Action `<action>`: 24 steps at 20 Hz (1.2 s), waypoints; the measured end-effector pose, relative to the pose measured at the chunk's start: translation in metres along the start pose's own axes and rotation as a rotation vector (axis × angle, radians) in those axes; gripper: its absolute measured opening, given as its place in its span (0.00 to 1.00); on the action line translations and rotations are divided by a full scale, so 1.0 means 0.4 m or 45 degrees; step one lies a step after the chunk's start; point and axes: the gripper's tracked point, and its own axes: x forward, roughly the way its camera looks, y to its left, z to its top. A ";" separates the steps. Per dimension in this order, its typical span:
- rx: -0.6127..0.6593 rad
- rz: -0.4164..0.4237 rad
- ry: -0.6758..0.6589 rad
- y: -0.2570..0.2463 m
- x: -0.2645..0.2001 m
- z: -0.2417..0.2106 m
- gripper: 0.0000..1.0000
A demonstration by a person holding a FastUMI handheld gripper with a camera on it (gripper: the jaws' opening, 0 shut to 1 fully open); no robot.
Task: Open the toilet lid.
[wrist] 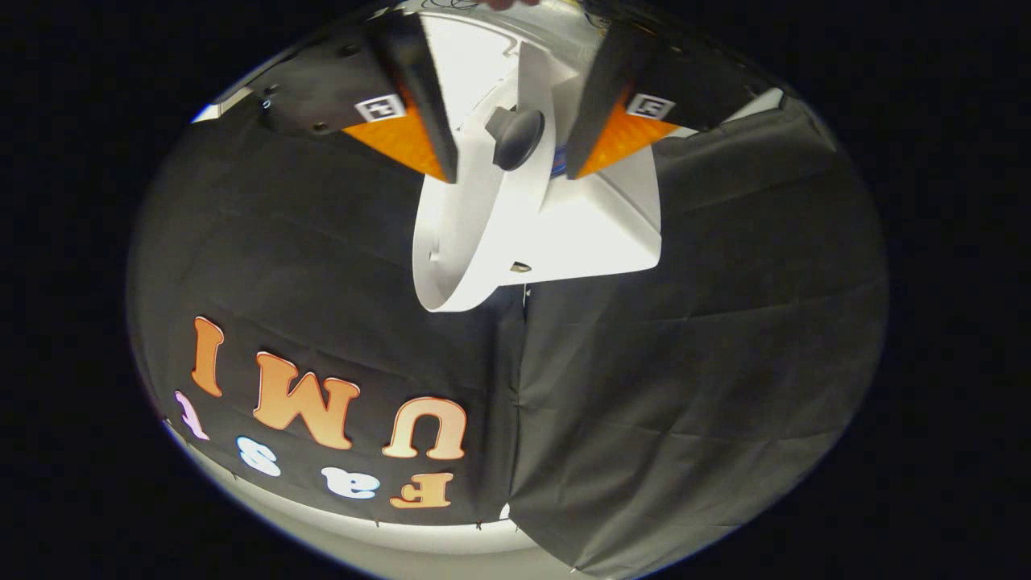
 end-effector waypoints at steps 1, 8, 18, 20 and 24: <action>0.015 -0.016 -0.021 -0.022 -0.018 0.012 0.75; 0.141 -0.115 -0.161 -0.233 -0.128 0.127 0.97; 0.292 -0.408 -0.305 -0.739 -0.459 0.145 0.97; 0.271 -0.529 -0.302 -0.865 -0.539 0.109 0.97; 0.266 -0.713 -0.262 -1.036 -0.674 0.013 0.97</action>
